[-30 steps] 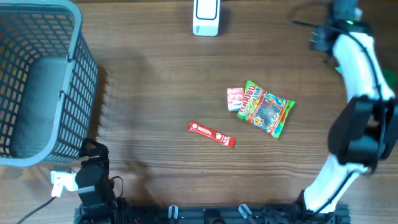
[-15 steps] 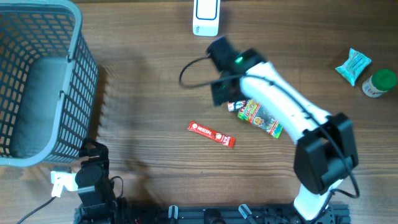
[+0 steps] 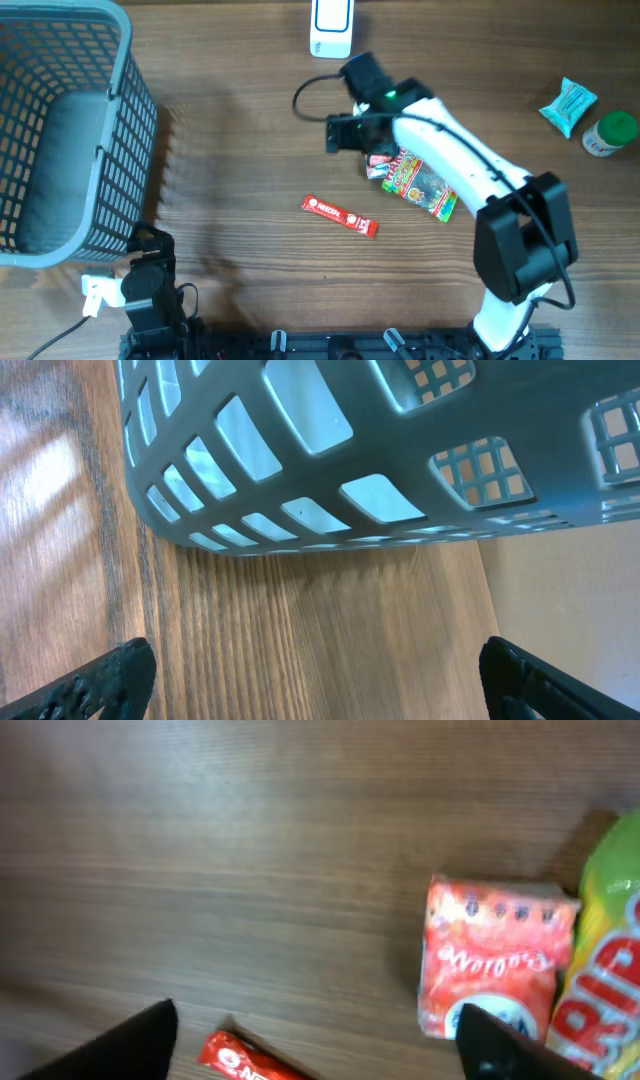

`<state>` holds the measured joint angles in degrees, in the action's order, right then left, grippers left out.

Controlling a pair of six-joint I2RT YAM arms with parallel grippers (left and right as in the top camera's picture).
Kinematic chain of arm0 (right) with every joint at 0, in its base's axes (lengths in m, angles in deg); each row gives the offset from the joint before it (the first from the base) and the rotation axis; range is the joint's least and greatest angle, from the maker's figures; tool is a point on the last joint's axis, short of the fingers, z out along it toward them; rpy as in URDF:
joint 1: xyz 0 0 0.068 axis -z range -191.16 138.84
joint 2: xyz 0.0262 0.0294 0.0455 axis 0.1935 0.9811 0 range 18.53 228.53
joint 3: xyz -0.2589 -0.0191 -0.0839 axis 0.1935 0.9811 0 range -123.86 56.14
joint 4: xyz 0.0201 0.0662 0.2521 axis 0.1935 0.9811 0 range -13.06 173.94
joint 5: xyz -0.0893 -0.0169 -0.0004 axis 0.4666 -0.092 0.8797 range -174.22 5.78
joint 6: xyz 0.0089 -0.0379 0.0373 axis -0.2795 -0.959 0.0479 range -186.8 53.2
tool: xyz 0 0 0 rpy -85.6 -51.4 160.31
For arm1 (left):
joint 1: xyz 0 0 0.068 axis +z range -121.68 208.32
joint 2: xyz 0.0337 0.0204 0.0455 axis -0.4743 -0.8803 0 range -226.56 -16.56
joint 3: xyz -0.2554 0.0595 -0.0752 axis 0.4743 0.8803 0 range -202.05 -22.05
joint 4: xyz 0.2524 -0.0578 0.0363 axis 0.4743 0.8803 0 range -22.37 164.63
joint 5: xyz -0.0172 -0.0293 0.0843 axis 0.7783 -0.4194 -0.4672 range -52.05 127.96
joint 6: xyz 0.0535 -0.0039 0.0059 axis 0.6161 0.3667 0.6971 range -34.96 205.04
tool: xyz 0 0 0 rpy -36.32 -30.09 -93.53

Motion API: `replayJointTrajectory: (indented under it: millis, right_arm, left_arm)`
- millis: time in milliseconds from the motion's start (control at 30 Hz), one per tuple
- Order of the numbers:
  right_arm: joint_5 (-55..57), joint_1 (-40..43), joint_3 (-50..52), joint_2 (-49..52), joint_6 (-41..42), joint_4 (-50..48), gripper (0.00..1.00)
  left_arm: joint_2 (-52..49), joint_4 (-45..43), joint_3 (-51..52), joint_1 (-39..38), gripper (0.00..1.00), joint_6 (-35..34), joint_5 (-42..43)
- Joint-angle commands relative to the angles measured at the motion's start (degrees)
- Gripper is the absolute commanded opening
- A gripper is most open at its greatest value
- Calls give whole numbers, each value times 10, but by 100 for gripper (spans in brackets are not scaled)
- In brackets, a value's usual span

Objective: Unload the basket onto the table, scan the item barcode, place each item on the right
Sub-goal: 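Reach the right gripper to the red-orange tissue pack and grasp it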

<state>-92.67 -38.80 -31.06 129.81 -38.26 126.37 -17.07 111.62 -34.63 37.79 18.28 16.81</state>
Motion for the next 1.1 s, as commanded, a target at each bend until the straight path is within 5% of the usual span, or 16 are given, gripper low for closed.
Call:
replayJointTrajectory:
  millis: [0,33,100,167,267,367,533,1067]
  right_arm:
    - [-26,14,-8,4,98,-21,51]
    - [-15,17,-8,4,162,-21,51]
    - [-14,23,-8,4,235,-24,75]
    - [-5,29,-8,18,287,-37,82]
    - [14,37,-9,39,332,-31,79]
    - [31,47,-10,49,390,-3,58]
    - [47,56,-15,53,463,45,58]
    - [12,113,-26,125,462,7,50]
  left_arm:
    - [2,1,3,0,100,-1,-12]
    - [2,1,3,0,100,-1,-12]
    - [2,1,3,0,100,-1,-12]
    - [2,1,3,0,100,-1,-12]
    - [2,1,3,0,100,-1,-12]
    - [2,1,3,0,100,-1,-12]
    - [2,1,3,0,100,-1,-12]
    - [2,3,3,0,100,-1,-12]
